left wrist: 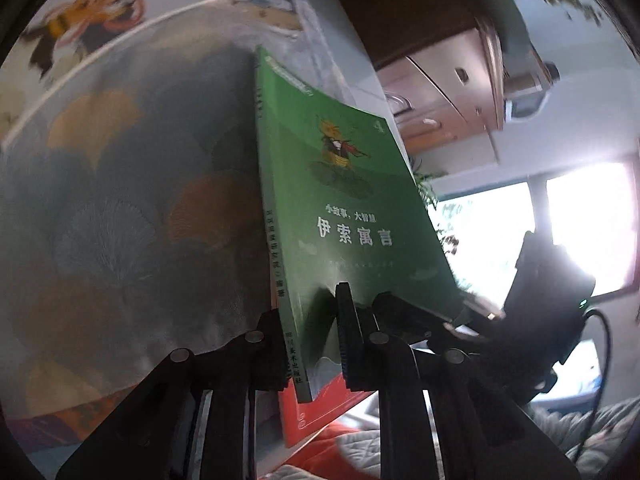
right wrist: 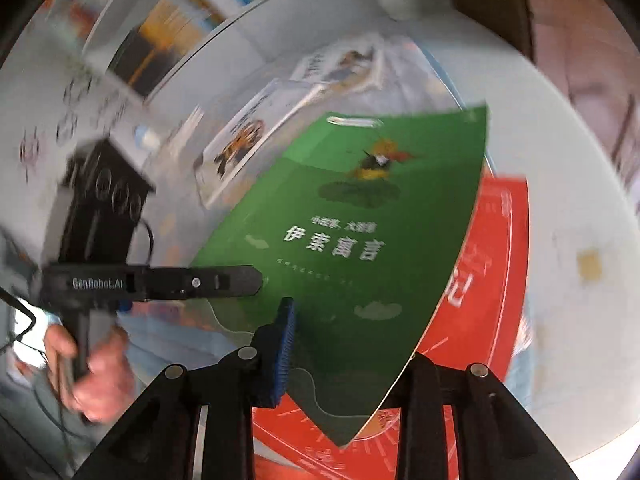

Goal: Organize books
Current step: 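Carry the green book with the right tool to the stack by the bottle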

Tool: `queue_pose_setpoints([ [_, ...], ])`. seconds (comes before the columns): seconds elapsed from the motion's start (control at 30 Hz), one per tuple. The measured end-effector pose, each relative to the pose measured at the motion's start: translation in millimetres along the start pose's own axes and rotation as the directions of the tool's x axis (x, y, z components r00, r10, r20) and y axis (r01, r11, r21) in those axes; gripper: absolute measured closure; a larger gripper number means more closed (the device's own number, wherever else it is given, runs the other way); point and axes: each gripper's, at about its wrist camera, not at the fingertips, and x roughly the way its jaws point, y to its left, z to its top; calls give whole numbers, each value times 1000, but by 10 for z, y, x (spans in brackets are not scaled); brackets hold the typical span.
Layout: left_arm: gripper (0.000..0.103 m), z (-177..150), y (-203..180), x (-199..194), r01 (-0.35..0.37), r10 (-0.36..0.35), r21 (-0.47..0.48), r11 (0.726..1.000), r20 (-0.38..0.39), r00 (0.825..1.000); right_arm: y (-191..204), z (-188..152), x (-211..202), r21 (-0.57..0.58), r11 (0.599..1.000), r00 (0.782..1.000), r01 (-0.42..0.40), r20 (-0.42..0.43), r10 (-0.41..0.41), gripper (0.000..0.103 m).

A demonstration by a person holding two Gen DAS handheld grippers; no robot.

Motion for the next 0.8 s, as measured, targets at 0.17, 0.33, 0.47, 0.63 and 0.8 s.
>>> queue_pose_setpoints([
  [0.17, 86, 91, -21, -304, 12, -13, 36, 999, 43, 999, 193, 83, -122, -122, 992, 999, 25, 29, -22, 74],
  [0.33, 85, 186, 70, -736, 33, -37, 40, 999, 118, 992, 608, 276, -244, -212, 975, 993, 66, 108, -43, 75],
  [0.47, 85, 299, 205, -1110, 5, -12, 42, 999, 182, 983, 955, 541, -146, -264, 962, 990, 68, 136, -33, 74],
  [0.63, 85, 446, 482, -1637, -31, 20, 35, 999, 260, 965, 1346, 886, 80, -320, 947, 990, 40, 142, 7, 75],
  [0.8, 85, 595, 874, -2195, -67, 62, 4, 998, 338, 939, 1894, 1294, 439, -374, 927, 989, -12, 133, 66, 75],
])
